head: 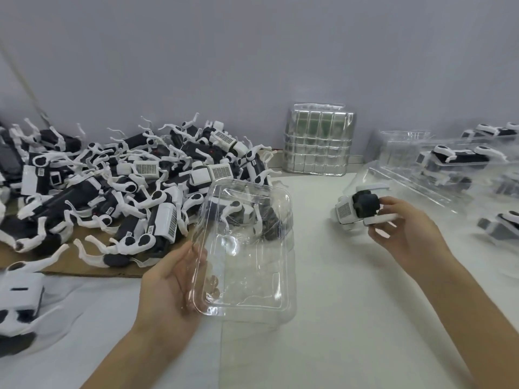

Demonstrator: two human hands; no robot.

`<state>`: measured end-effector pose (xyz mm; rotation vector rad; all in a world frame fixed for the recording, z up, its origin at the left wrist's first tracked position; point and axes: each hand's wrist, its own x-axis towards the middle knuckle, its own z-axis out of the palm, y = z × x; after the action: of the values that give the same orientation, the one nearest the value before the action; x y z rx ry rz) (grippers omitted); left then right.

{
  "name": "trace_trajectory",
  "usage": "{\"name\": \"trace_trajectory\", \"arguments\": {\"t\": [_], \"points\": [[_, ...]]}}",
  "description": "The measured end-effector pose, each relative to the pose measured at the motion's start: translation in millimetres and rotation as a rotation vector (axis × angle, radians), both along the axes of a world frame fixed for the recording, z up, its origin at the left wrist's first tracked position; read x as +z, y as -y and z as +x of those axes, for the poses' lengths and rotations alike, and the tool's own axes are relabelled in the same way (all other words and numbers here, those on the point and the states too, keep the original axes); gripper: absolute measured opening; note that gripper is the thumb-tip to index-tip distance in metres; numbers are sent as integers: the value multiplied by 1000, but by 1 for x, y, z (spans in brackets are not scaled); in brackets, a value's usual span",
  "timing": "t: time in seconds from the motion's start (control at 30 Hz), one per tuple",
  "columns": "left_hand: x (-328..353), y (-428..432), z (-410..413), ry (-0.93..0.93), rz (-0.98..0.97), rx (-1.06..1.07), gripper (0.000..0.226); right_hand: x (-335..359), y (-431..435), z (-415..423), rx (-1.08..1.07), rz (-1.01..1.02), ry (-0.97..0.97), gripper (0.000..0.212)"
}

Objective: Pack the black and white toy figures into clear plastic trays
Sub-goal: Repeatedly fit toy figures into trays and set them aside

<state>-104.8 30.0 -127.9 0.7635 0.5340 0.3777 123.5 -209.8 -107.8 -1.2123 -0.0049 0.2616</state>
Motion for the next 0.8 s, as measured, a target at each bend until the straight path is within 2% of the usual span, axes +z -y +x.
{"name": "trace_trajectory", "arguments": {"t": [0.07, 0.1, 0.2, 0.37, 0.5, 0.6, 0.67, 0.7, 0.8], "points": [[0, 0, 0, -2, 3, 6, 21, 0, 1, -1, -4, 145, -164, 7], [0, 0, 0, -4, 7, 11, 22, 1, 1, -2, -3, 216, -253, 8], [-1, 1, 1, -10, 12, 25, 25, 1, 3, -4, -15, 419, -471, 26], [-3, -1, 2, -20, 3, 38, 18, 0, 3, -6, 79, 437, -536, 43], [-2, 0, 2, -47, 39, 48, 19, 3, -1, -13, 130, 405, -488, 46], [-1, 1, 2, -58, 48, 56, 19, 4, -3, -16, 173, 378, -451, 55], [0, 2, 2, -53, 56, 53, 19, 5, -5, -18, 234, 362, -368, 54], [0, 2, 1, -52, 57, 50, 19, 5, -6, -18, 279, 297, -283, 49], [0, 2, 1, -51, 50, 41, 18, 5, -11, -19, 302, -128, 95, 41]]}}
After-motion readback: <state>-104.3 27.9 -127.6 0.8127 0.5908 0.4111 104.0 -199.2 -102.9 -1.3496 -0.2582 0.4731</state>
